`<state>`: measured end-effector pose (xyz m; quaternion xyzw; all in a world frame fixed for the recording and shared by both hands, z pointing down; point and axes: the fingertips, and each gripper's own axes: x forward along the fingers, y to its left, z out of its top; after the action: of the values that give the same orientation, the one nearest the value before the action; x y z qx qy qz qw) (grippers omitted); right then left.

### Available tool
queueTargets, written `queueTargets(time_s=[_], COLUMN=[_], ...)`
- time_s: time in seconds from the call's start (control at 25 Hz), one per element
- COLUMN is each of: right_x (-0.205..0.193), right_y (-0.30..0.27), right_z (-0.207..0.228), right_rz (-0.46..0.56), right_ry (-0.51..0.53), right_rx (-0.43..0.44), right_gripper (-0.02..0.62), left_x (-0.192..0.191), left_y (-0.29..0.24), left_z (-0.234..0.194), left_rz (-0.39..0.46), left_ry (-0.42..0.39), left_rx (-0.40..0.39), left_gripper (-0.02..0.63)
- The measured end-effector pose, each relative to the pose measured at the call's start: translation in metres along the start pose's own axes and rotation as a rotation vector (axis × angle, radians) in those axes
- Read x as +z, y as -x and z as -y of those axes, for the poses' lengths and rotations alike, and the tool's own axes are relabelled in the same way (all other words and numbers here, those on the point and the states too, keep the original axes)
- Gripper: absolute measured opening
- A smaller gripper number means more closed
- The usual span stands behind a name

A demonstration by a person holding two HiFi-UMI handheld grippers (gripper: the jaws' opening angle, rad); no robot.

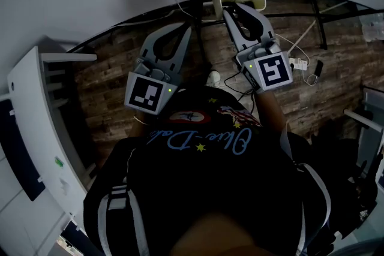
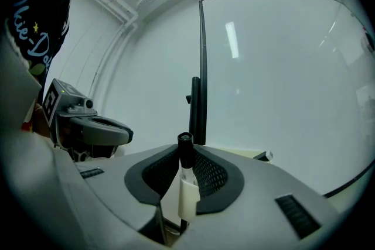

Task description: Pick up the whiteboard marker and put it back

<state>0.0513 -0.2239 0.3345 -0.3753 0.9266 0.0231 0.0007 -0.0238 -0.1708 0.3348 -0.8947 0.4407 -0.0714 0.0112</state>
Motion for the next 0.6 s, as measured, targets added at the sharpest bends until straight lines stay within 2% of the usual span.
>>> queueTargets(time_s=[0.6], right_x=[0.022], right_y=[0.004], right_z=[0.003], right_rz=[0.031], right_ry=[0.036], right_rx=[-0.009], right_gripper=[0.067], left_x=[0.003], left_y=[-0.002], left_z=[0.001], left_rz=[0.015], left_ry=[-0.003], left_rx=[-0.014], left_gripper=[-0.012])
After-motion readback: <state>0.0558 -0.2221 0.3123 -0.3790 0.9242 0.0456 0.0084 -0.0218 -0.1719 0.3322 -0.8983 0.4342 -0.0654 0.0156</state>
